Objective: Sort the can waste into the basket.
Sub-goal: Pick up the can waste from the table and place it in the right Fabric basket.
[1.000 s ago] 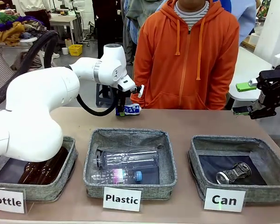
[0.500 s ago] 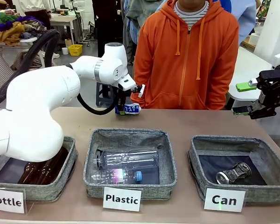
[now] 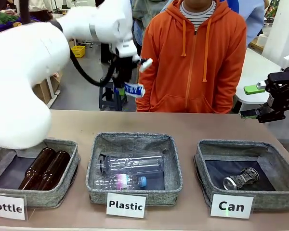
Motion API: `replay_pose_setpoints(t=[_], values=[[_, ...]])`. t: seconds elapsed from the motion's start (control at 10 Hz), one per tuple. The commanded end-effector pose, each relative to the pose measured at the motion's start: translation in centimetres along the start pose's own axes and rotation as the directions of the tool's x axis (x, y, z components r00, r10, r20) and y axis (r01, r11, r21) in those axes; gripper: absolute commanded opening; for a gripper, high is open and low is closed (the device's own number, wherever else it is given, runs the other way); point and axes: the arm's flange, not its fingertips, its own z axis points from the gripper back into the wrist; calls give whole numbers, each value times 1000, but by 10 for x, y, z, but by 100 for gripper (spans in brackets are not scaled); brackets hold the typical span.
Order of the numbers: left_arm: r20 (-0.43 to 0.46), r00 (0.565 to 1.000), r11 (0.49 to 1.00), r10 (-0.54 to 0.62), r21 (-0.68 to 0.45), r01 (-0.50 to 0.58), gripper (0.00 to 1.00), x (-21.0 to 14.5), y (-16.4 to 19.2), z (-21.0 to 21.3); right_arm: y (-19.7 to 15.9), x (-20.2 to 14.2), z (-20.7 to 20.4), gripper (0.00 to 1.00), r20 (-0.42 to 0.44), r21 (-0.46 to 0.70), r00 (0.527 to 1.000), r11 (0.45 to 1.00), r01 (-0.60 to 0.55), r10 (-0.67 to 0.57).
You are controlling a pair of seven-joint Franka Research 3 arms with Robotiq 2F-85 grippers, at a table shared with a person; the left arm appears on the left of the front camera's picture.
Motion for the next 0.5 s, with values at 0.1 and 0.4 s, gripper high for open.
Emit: replay_pose_setpoints(t=[0.1,0.4], values=[[120,991,996,50,72,-59,0,-32,-211,-1,2,0,-1,100,16,22,1000,1000,3,-3],[223,918,942,329,-151,-301,0,-67,-285,-20,2,0,-1,100,16,22,1000,1000,3,-3]])
